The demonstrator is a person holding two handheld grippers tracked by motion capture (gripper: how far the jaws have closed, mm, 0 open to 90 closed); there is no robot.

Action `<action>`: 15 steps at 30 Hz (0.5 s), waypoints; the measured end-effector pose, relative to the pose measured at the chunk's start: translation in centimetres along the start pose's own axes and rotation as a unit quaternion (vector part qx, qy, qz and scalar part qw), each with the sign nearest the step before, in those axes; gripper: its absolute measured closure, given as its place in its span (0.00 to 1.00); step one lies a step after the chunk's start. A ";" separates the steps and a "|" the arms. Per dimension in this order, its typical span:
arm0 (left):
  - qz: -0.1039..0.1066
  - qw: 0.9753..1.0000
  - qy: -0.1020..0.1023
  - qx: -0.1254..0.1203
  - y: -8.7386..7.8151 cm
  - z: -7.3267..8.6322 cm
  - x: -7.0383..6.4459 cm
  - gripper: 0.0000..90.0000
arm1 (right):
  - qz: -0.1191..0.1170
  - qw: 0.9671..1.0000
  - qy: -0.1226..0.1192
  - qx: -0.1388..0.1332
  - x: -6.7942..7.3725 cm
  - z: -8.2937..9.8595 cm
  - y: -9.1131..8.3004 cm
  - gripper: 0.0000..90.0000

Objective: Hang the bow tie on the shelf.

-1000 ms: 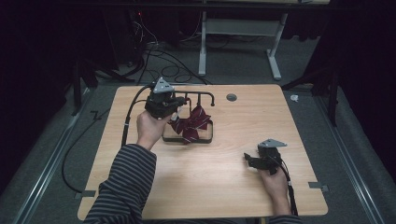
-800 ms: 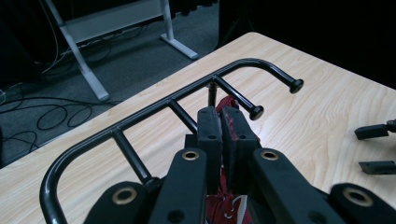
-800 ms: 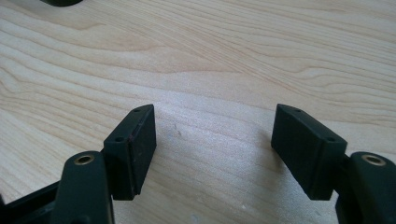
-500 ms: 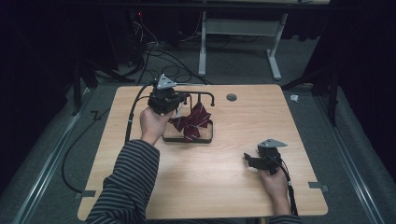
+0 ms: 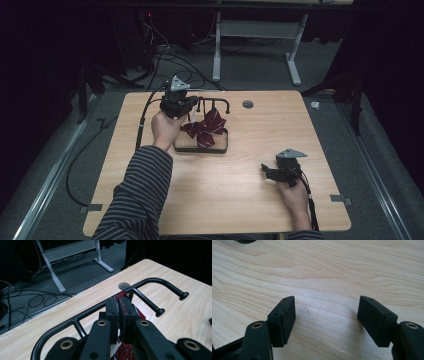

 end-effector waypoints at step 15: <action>-0.008 1.000 0.000 0.013 0.8 0.3 0.2 0.96 | 0.000 1.000 -0.001 0.000 0.0 0.0 0.0 0.36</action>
Point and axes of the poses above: each handheld gripper's, and its own axes: y roughly forward along the jaws, z roughly out of its underside, x roughly to its left, the point moved 1 cm from there along y, roughly forward along the jaws, and after that the axes turned 9 degrees about -y, right-handed, at the moved point
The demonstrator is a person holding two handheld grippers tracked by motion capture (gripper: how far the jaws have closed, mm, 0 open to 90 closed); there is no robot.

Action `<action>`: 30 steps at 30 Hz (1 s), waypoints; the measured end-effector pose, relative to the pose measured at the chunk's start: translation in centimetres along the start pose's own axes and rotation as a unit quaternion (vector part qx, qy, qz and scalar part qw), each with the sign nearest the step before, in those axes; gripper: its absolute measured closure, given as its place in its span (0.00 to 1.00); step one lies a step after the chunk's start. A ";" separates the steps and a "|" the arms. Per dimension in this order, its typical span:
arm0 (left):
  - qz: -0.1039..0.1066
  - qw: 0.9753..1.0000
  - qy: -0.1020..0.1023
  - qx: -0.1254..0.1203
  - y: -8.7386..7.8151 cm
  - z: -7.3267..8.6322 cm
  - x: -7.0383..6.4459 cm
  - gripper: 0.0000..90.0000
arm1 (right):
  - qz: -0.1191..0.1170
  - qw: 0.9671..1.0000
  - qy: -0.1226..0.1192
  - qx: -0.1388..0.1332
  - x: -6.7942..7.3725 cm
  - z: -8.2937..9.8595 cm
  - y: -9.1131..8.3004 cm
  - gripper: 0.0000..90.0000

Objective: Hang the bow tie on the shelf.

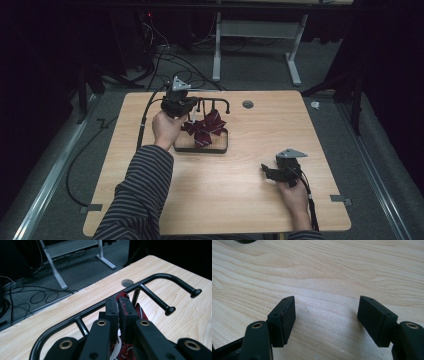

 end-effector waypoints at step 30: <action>0.006 1.000 -0.007 -0.007 -1.3 0.6 0.4 0.88 | -0.001 1.000 -0.002 -0.001 0.0 0.0 0.0 0.36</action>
Point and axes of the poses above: each handheld gripper's, and its own axes: y roughly forward along the jaws, z roughly out of its underside, x roughly to its left, the point moved 1 cm from there along y, roughly forward along the jaws, and after that the axes turned 9 degrees about -y, right-handed, at the moved point
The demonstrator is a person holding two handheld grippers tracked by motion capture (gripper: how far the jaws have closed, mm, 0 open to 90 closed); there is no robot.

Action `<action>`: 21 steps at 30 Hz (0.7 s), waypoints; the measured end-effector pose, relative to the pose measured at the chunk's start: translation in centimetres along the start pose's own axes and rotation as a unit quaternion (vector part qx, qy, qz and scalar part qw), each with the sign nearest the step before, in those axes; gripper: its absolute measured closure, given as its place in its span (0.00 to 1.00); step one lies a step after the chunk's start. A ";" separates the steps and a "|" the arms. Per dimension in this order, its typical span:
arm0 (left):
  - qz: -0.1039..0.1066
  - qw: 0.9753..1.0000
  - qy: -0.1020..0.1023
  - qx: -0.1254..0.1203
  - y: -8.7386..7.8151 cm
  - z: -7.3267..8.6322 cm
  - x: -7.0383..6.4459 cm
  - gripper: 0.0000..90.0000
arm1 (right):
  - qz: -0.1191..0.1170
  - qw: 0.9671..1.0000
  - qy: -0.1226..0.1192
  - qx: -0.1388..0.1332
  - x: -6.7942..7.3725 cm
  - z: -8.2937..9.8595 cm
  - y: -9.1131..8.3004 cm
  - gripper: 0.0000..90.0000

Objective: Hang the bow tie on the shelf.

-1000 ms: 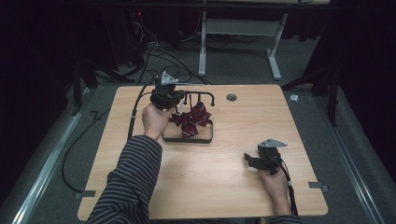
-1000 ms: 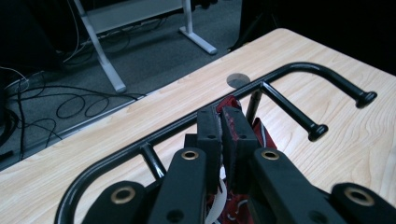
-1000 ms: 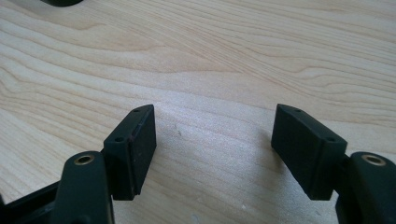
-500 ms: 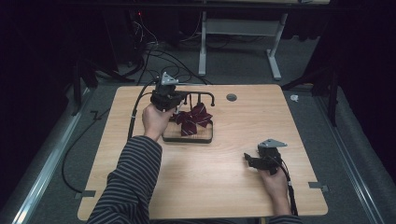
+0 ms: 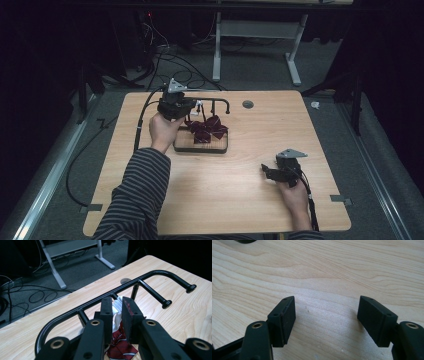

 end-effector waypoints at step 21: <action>0.009 1.000 -0.005 -0.006 -2.4 0.9 0.1 0.81 | 0.000 1.000 0.000 0.000 0.0 0.0 0.0 0.36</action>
Point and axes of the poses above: each handheld gripper's, and its own axes: y roughly forward along the jaws, z roughly out of its underside, x roughly to its left, the point moved 1 cm from there along y, roughly forward along the jaws, and after that the axes turned 9 degrees about -y, right-handed, at the moved point
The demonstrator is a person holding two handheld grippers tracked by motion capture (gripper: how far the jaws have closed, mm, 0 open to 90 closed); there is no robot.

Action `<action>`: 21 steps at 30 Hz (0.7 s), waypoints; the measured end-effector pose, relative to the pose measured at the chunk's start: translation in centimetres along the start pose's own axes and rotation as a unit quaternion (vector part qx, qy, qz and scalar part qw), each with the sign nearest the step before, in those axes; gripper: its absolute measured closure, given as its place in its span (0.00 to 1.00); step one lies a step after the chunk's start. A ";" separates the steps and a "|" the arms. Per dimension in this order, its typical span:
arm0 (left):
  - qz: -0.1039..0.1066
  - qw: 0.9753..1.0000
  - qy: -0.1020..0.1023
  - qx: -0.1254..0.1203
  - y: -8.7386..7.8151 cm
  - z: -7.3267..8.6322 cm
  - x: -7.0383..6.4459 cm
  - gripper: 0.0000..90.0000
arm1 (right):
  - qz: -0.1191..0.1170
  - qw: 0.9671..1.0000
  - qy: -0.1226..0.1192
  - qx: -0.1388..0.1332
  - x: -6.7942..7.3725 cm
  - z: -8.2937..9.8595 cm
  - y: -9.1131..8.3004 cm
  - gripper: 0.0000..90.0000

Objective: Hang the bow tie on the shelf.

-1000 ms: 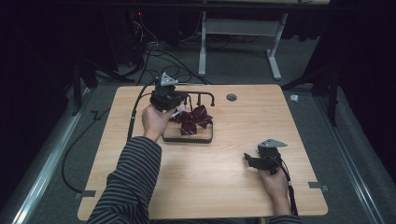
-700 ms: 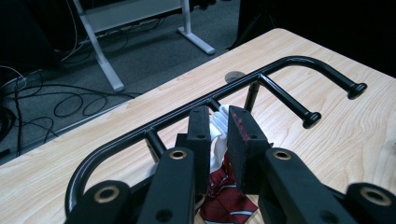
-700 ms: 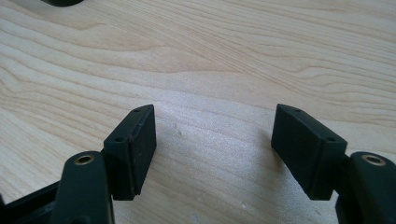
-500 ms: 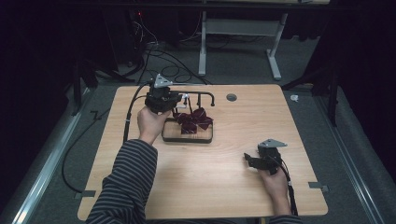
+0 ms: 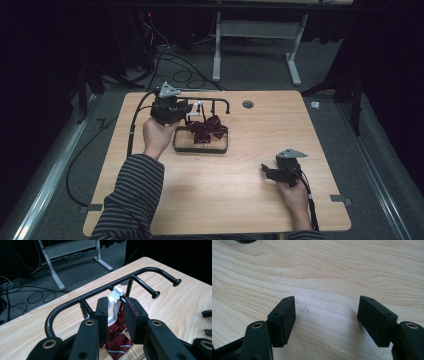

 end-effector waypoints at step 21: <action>-0.001 1.000 0.000 0.001 -2.9 1.9 0.6 0.76 | 0.001 1.000 0.000 0.000 0.0 0.0 0.0 0.36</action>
Point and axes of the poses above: each handheld gripper's, and its own axes: y roughly forward along the jaws, z roughly out of its underside, x roughly to its left, the point moved 1 cm from there along y, roughly forward along the jaws, and after that the axes turned 9 degrees about -y, right-handed, at the moved point
